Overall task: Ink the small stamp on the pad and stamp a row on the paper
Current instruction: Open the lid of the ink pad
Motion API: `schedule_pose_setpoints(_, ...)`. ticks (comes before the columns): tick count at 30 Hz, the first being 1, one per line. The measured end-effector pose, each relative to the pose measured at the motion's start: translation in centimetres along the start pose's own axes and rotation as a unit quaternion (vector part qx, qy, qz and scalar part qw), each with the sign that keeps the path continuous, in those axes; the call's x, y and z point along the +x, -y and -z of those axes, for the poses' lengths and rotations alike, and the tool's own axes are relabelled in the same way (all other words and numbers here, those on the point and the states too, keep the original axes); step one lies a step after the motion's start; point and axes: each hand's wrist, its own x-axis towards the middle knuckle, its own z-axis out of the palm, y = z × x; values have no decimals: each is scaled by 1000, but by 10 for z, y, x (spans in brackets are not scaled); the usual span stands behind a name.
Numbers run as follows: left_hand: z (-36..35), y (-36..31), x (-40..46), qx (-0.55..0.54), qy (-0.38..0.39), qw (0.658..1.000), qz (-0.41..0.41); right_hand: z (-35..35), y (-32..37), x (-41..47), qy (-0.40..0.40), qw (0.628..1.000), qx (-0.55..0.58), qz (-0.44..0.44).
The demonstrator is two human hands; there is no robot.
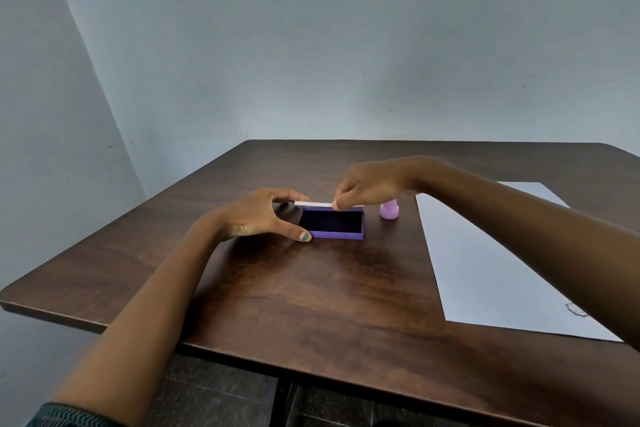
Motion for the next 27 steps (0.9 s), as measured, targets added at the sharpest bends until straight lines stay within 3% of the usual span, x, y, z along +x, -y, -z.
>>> schedule_pose_setpoints(6, 1, -3, 0, -5, 12, 1000, 0, 8, -5, 5, -65, 997, 42, 13)
schedule_pose_setpoints(12, 1, 0, -1, -5, 13, 1000, -9, 8, -19, 24, -200, 977, 79, -7)
schedule_pose_setpoints(18, 1, -4, -3, 3, 17, 999, -26, -2, -33, 44, -234, 968, 64, -56)
schedule_pose_setpoints(27, 2, 4, 1, 17, 16, 1000, -11, -13, -42, 51, -209, 973, 7, -99)
